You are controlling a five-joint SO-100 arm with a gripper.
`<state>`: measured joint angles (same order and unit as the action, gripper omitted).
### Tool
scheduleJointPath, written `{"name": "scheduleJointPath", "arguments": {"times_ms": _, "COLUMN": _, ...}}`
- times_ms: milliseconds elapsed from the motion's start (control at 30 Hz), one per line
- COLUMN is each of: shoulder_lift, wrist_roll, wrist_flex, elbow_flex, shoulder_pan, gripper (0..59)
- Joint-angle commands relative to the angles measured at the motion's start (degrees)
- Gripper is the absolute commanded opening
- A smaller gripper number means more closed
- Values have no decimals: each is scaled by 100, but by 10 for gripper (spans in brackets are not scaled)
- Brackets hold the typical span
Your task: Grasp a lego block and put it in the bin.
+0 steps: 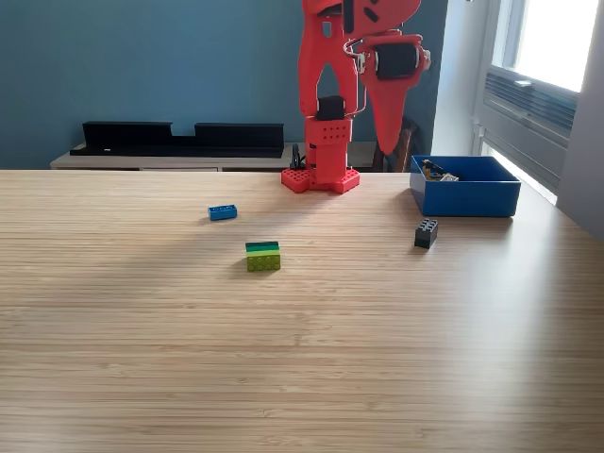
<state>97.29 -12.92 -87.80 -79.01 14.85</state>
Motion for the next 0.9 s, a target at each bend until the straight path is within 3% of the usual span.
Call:
{"name": "scheduleJointPath", "arguments": {"times_ms": 33, "shoulder_lift": 448, "wrist_roll": 9, "wrist_flex": 281, "elbow_flex": 281, "shoulder_pan": -308, "gripper": 1}}
{"name": "scheduleJointPath", "arguments": {"times_ms": 167, "shoulder_lift": 448, "wrist_roll": -211, "wrist_flex": 396, "elbow_flex": 246, "shoulder_pan": -800, "gripper": 1}}
{"name": "scheduleJointPath", "arguments": {"times_ms": 300, "shoulder_lift": 448, "wrist_roll": -835, "wrist_flex": 475, "elbow_flex": 185, "shoulder_pan": -1564, "gripper": 1}}
{"name": "scheduleJointPath", "arguments": {"times_ms": 433, "shoulder_lift": 448, "wrist_roll": -1028, "wrist_flex": 694, "elbow_flex": -290, "shoulder_pan": -2364, "gripper": 2}}
{"name": "scheduleJointPath", "arguments": {"times_ms": 533, "shoulder_lift": 448, "wrist_roll": -554, "wrist_flex": 1037, "elbow_flex": -782, "shoulder_pan": -2760, "gripper": 3}}
{"name": "scheduleJointPath", "arguments": {"times_ms": 667, "shoulder_lift": 448, "wrist_roll": 686, "wrist_flex": 1187, "elbow_flex": -1160, "shoulder_pan": -2909, "gripper": 5}}
{"name": "scheduleJointPath", "arguments": {"times_ms": 800, "shoulder_lift": 439, "wrist_roll": 1837, "wrist_flex": 1274, "elbow_flex": -1450, "shoulder_pan": -2971, "gripper": 215}}
{"name": "scheduleJointPath", "arguments": {"times_ms": 900, "shoulder_lift": 422, "wrist_roll": 2294, "wrist_flex": 1345, "elbow_flex": -1450, "shoulder_pan": -2988, "gripper": 285}}
